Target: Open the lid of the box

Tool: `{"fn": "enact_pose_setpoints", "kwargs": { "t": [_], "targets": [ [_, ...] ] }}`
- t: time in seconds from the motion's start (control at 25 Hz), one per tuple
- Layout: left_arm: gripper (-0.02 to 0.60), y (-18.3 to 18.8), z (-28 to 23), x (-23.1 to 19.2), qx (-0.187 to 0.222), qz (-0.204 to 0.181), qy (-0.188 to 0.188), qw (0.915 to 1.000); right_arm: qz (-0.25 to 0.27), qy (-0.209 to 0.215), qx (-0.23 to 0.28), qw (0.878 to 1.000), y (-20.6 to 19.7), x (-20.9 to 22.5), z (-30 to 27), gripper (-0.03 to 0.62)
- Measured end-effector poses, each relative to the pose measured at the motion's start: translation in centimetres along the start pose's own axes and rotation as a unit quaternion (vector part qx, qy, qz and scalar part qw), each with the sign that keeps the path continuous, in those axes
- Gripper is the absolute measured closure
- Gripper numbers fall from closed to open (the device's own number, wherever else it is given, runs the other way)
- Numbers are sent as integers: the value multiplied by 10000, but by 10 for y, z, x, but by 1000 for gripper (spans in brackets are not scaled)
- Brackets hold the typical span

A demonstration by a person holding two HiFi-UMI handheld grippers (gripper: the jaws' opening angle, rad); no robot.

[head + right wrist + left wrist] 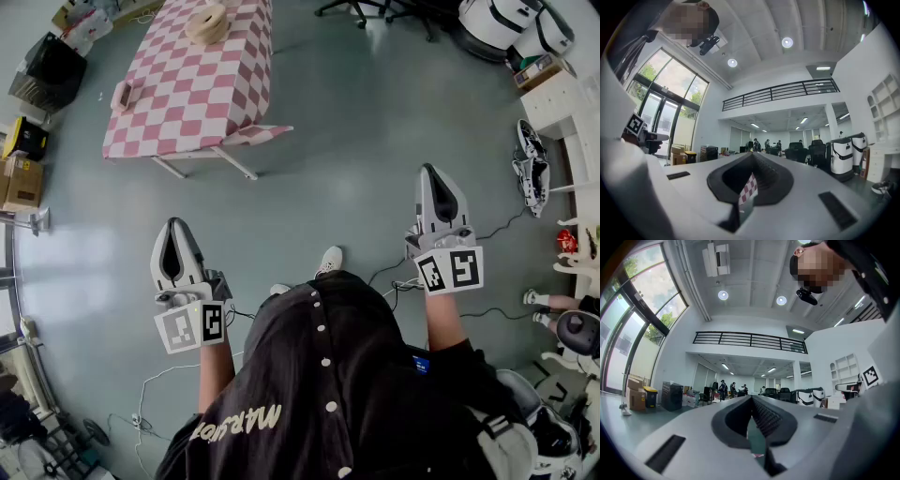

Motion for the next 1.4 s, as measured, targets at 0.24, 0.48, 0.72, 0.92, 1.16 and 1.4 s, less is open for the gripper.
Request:
{"fn": "enact_pose_setpoints", "kwargs": {
  "t": [0.24, 0.48, 0.72, 0.92, 1.16, 1.4],
  "targets": [
    [572, -2, -1, 4, 28, -18, -8, 10000, 30, 54, 31, 10000, -1, 1, 0, 599],
    [572, -3, -2, 7, 16, -8, -21, 10000, -34, 52, -6, 10000, -3, 0, 0, 597],
    [572, -5, -3, 7, -8, -1, -12, 10000, -425, 143, 110, 9989, -4, -1, -1, 592],
    [572, -5, -4, 6, -34, 8, 7, 10000, -453, 229, 126, 9986, -3, -3, -4, 550],
    [572, -6, -7, 5, -52, 20, 23, 10000, -462, 396, 44, 9981, -6, -6, -11, 452],
    [572, -4, -10, 6, -52, 2, 47, 10000, -454, 490, 34, 9978, -5, -5, -16, 365]
  ]
}}
Point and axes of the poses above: the fingertips, and each gripper's own axes: z backward along the fingers, x to its right, y out of its top, the point moved 5 cm from there along z, backward along the fingers, and after that the axes turned 9 degrees about -y, right-handed, at the moved point
